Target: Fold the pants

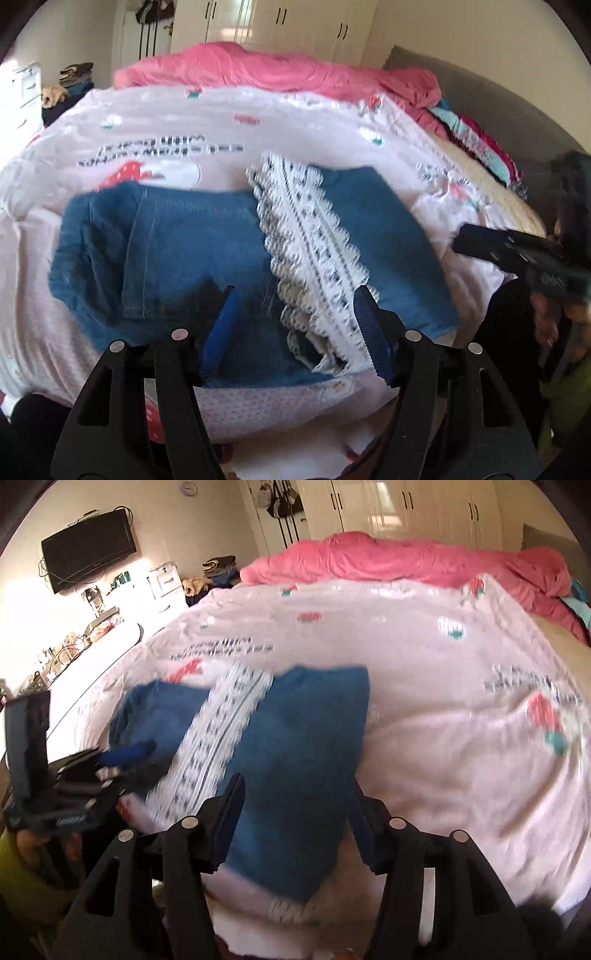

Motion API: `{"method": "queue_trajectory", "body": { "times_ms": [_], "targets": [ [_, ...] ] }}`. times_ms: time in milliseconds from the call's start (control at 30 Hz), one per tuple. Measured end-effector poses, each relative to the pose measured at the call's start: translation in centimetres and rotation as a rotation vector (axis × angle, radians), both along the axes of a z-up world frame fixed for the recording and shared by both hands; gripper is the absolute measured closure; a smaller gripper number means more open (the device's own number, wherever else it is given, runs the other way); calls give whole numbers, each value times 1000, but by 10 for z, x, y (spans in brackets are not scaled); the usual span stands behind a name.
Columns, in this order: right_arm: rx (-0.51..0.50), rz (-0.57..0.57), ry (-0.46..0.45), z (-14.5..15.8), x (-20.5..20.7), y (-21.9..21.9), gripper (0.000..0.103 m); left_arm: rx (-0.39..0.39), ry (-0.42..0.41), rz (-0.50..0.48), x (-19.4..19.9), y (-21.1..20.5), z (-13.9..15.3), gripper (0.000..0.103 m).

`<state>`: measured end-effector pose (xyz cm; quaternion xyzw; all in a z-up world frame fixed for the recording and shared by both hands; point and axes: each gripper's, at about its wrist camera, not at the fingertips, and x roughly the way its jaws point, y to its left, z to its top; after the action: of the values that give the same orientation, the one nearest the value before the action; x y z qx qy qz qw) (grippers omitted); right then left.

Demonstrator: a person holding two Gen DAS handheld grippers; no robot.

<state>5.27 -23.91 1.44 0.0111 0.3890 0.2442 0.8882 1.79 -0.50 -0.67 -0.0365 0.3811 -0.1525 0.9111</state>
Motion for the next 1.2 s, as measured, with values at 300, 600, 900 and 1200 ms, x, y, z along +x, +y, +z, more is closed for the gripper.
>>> {"method": "queue_trajectory", "body": {
  "times_ms": [300,600,900,1200],
  "targets": [
    [-130,121,6,2,95,44,50,91,-11,-78,7,-54,2,47],
    [-112,93,153,-52,151,35,52,103,89,-69,23,-60,-27,44],
    [-66,119,120,-53,151,28,51,124,98,-35,29,-53,-31,41],
    [14,103,28,-10,136,25,49,93,75,-39,22,-43,-17,35]
  ]
}}
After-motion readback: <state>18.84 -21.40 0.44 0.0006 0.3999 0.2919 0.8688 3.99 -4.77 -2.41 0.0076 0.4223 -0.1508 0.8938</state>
